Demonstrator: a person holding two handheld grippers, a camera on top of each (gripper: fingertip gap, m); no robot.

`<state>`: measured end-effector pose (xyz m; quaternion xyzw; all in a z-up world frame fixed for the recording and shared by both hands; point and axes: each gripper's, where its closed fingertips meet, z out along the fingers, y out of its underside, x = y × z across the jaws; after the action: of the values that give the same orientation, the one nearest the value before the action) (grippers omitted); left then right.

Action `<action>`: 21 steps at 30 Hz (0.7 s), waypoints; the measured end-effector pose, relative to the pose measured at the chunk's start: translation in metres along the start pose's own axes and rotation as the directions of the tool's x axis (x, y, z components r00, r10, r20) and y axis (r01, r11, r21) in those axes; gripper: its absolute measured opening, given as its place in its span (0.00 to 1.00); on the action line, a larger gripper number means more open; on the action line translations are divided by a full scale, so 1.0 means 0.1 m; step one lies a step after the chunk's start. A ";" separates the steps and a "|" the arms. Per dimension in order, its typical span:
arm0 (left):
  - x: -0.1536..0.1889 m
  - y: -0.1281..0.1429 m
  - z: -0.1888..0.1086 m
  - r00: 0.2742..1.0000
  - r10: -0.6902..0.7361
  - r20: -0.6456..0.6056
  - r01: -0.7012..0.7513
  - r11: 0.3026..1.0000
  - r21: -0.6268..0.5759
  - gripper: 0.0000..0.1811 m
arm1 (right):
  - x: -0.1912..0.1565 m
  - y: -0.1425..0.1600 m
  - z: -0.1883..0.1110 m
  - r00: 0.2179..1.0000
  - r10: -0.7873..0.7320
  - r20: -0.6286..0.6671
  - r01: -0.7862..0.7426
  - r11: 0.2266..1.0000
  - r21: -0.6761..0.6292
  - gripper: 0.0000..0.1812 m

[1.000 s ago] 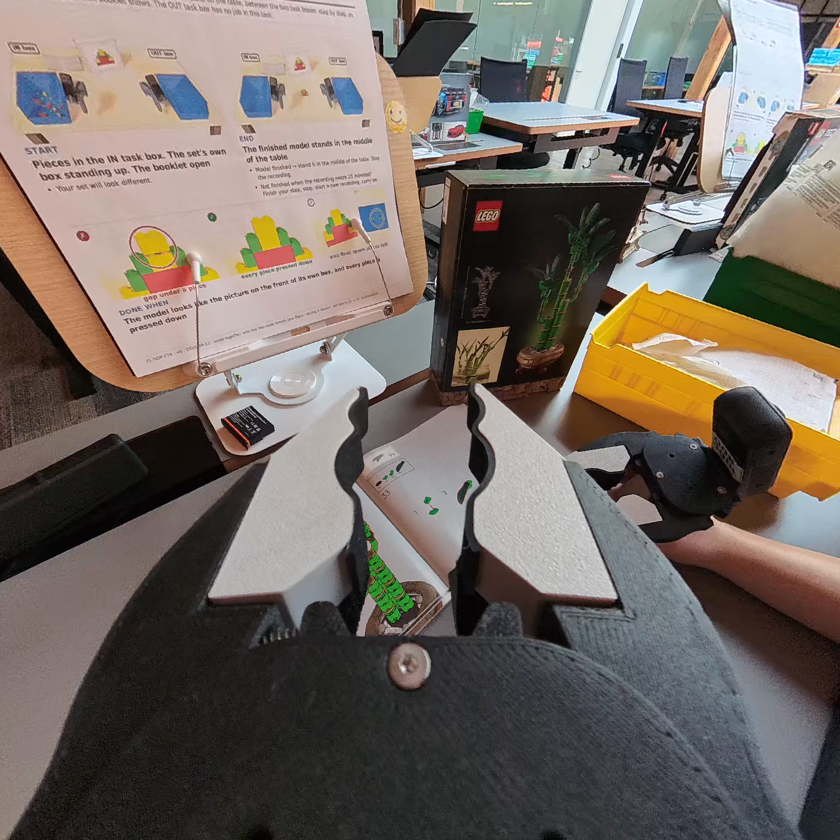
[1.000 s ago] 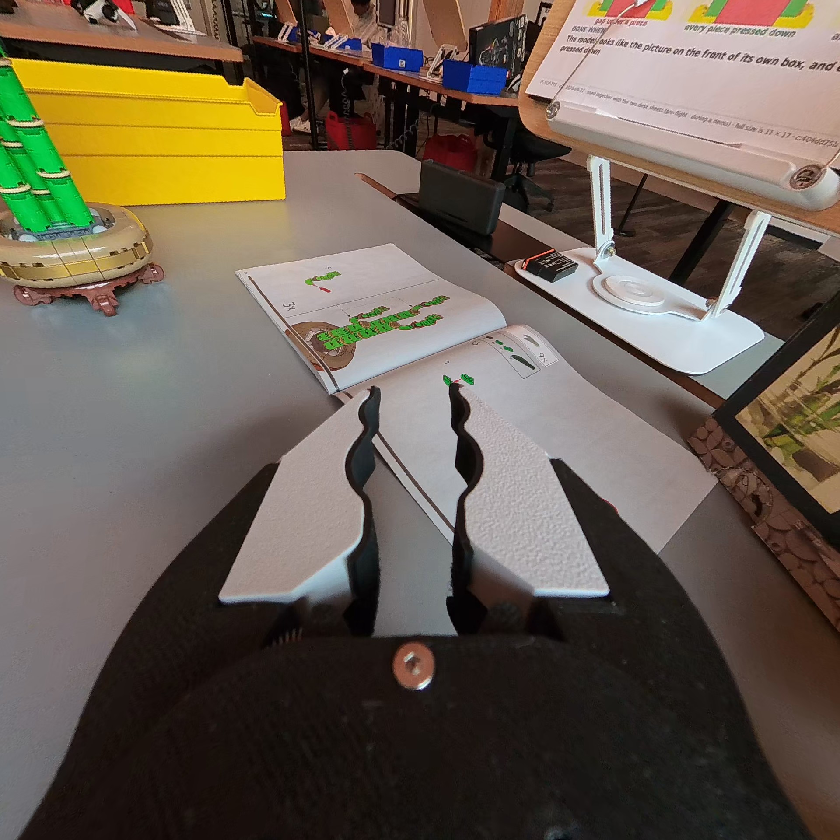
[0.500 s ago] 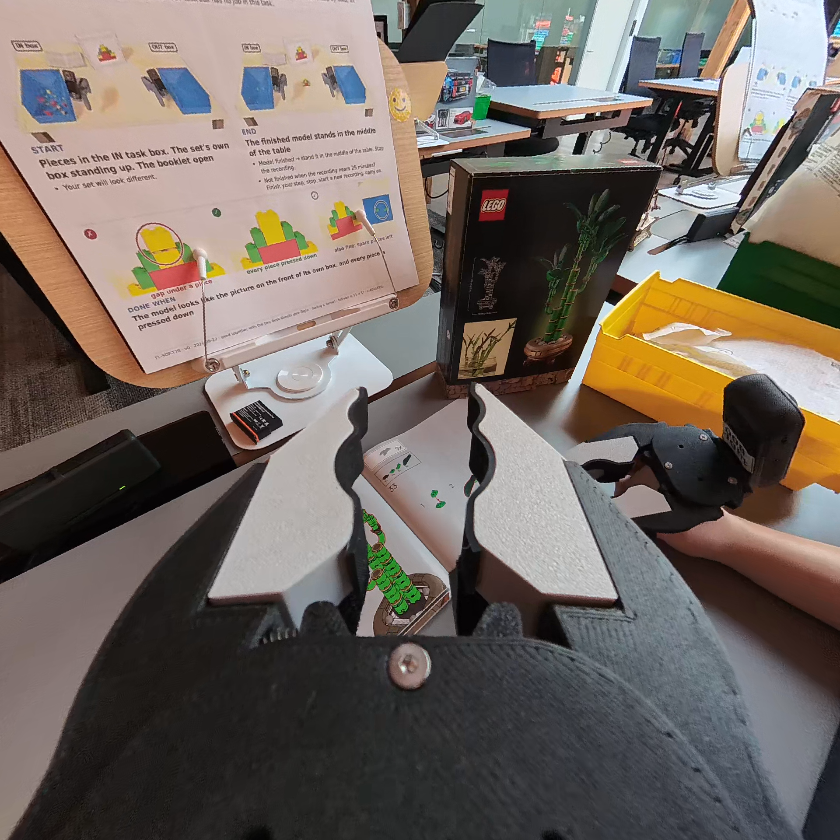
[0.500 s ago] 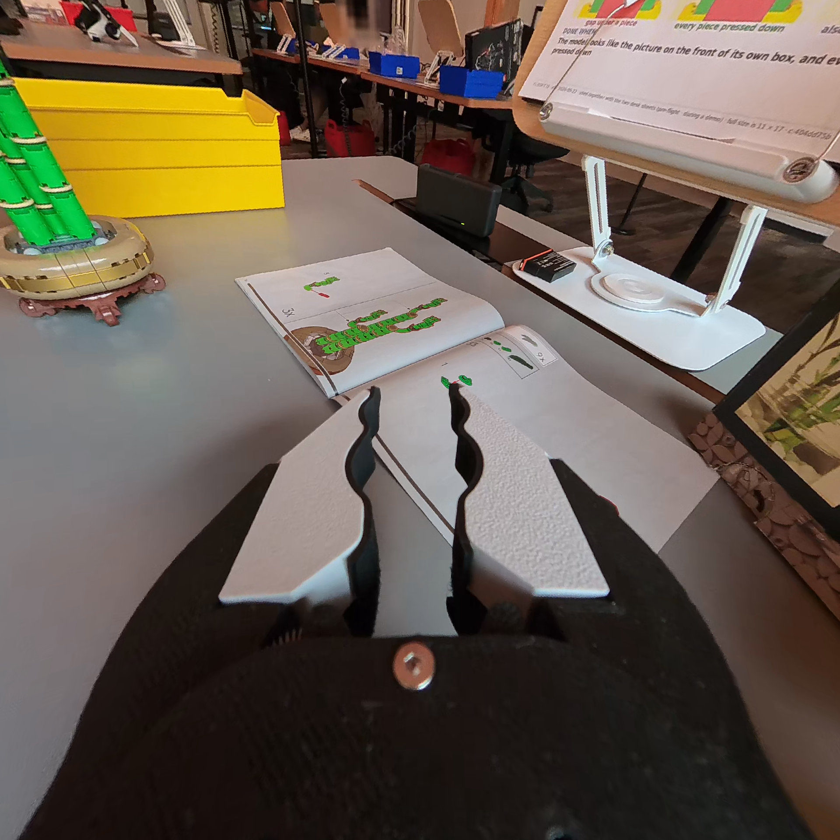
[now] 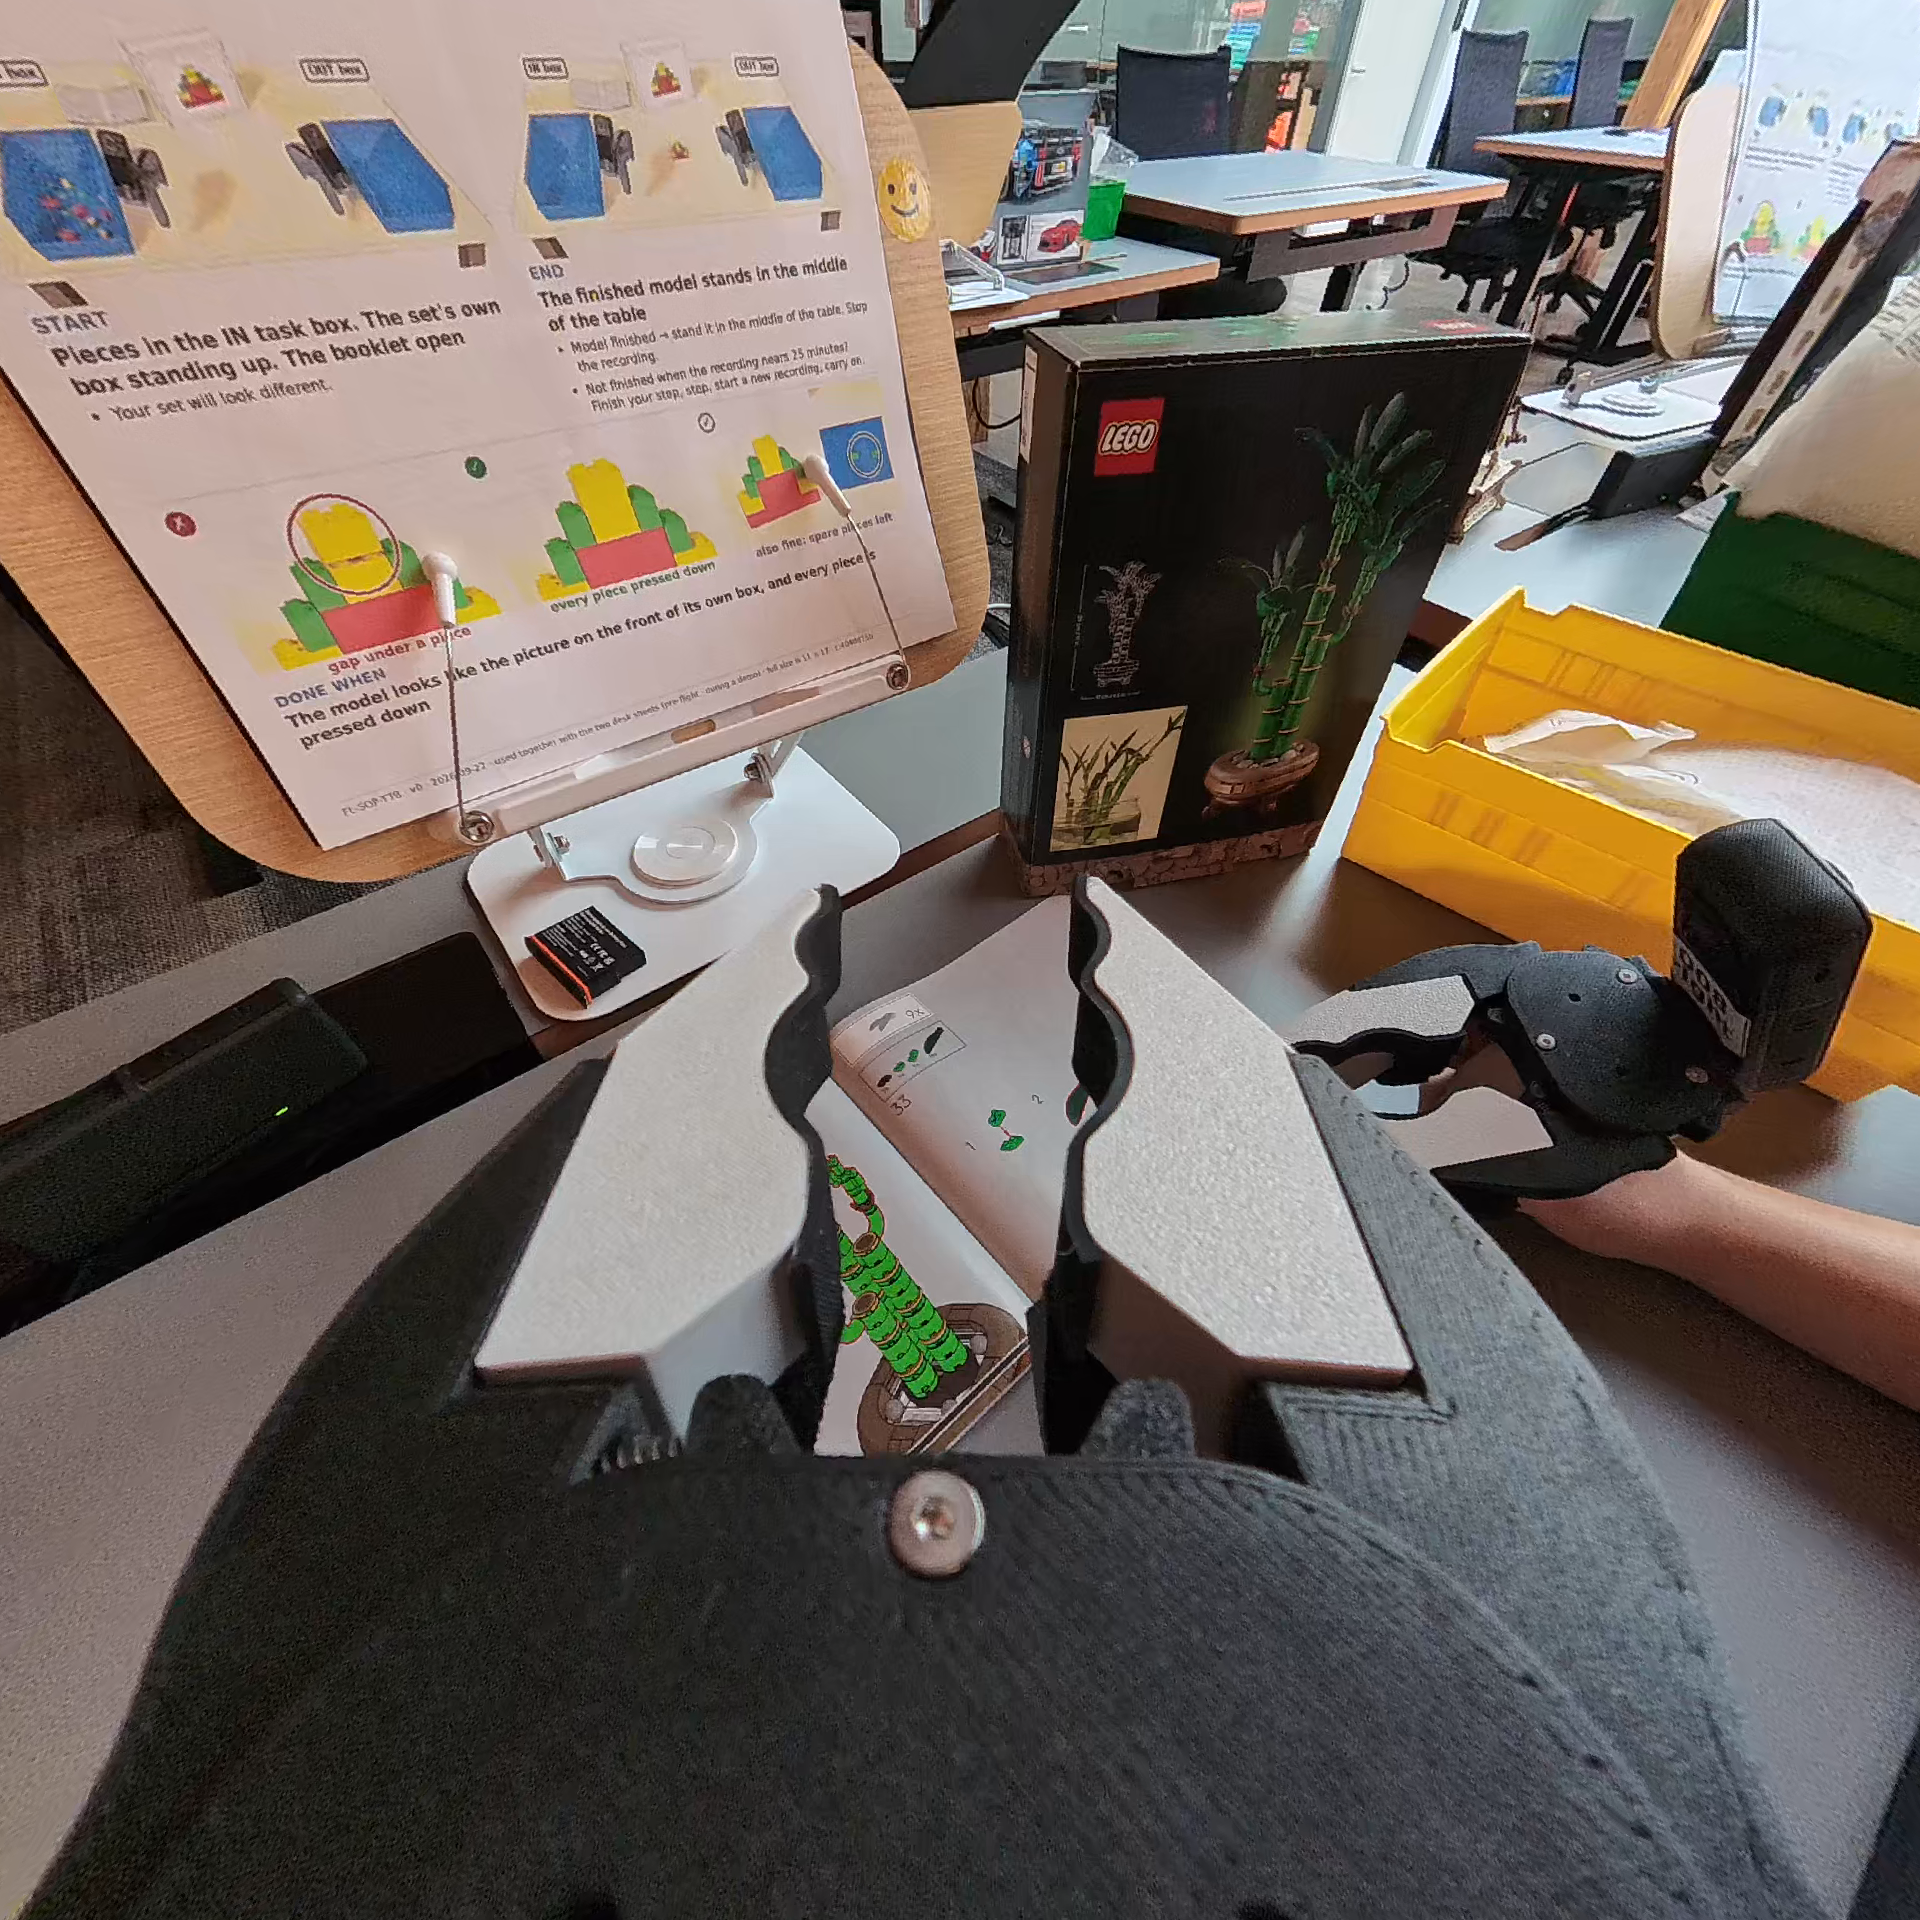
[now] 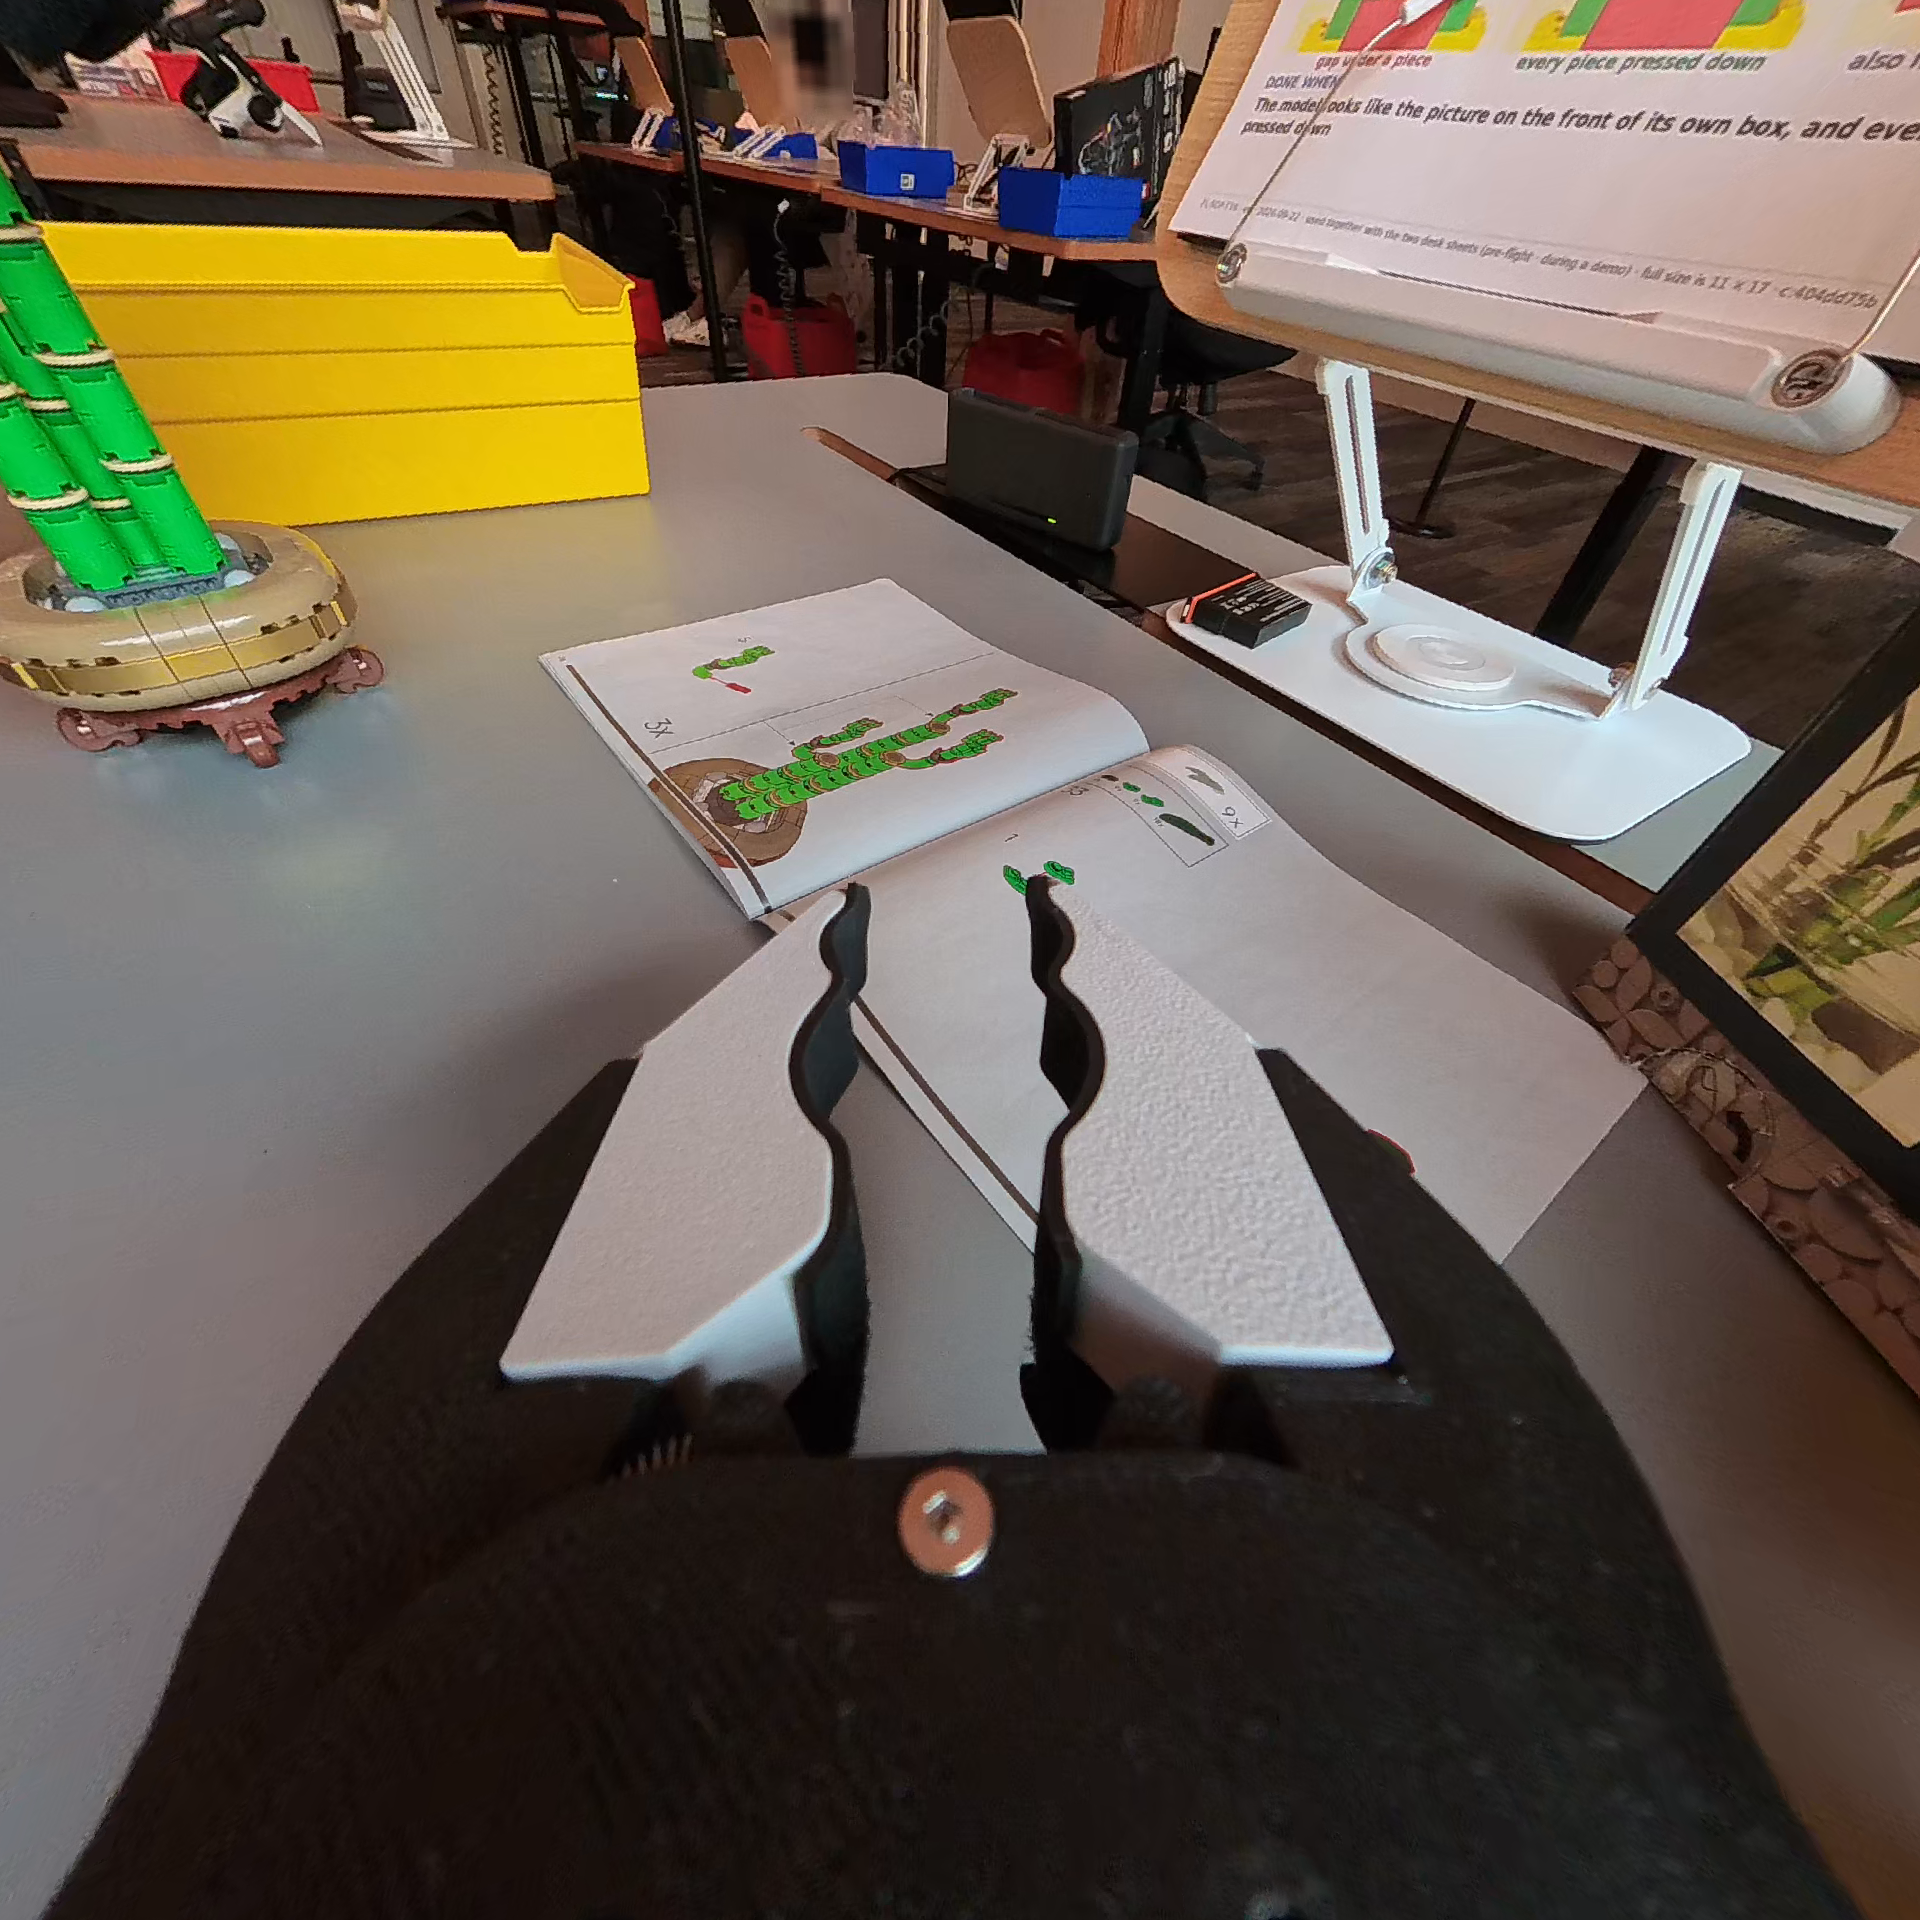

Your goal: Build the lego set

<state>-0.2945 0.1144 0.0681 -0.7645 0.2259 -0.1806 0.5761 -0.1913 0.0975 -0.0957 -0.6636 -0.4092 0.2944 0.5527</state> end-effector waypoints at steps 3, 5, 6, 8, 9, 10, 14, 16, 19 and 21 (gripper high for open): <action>0.00 -0.01 -0.01 1.000 -0.005 -0.003 0.005 1.000 0.003 0.24 | 0.00 0.00 0.00 1.000 0.000 0.000 0.000 1.000 0.000 0.17; 0.02 0.00 0.00 1.000 -0.006 -0.010 0.006 1.000 0.001 0.24 | 0.00 0.00 0.00 1.000 -0.001 0.001 0.001 1.000 -0.002 0.17; 0.05 0.00 0.01 1.000 -0.006 -0.018 0.006 1.000 -0.001 0.24 | 0.00 0.00 0.00 1.000 -0.001 0.001 0.001 1.000 -0.003 0.17; 0.11 0.01 0.04 0.999 0.000 -0.036 0.000 1.000 -0.006 0.24 | -0.01 0.01 0.00 1.000 -0.004 0.002 0.004 1.000 -0.005 0.17; 0.15 0.02 0.06 0.999 0.003 -0.045 -0.004 1.000 -0.009 0.24 | -0.01 0.01 0.01 1.000 -0.006 0.002 0.006 1.000 -0.006 0.17; 0.22 0.02 0.08 0.998 0.001 -0.063 -0.002 1.000 -0.009 0.24 | -0.01 0.01 0.01 1.000 -0.007 0.002 0.007 1.000 -0.006 0.17; 0.81 0.02 0.17 0.958 -0.038 -0.283 0.039 0.999 -0.002 0.20 | 0.00 0.00 0.00 1.000 0.001 0.003 -0.001 1.000 -0.002 0.17; 1.11 0.03 0.20 0.926 -0.040 -0.376 0.041 0.999 -0.005 0.18 | 0.01 0.00 0.00 1.000 0.010 0.003 -0.010 1.000 0.002 0.17; 1.46 0.07 0.21 0.883 -0.039 -0.468 0.042 0.999 -0.005 0.17 | 0.02 -0.01 -0.01 1.000 0.020 0.002 -0.020 1.000 0.008 0.17; 1.66 0.09 0.20 0.853 -0.047 -0.520 0.049 0.999 -0.010 0.16 | 0.02 -0.01 -0.01 1.000 0.025 0.001 -0.025 1.000 0.012 0.17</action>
<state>-0.1468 0.0367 0.0569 -0.6917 0.3536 -0.3952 0.4902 -0.1896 0.0989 -0.0939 -0.6652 -0.3996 0.3041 0.5526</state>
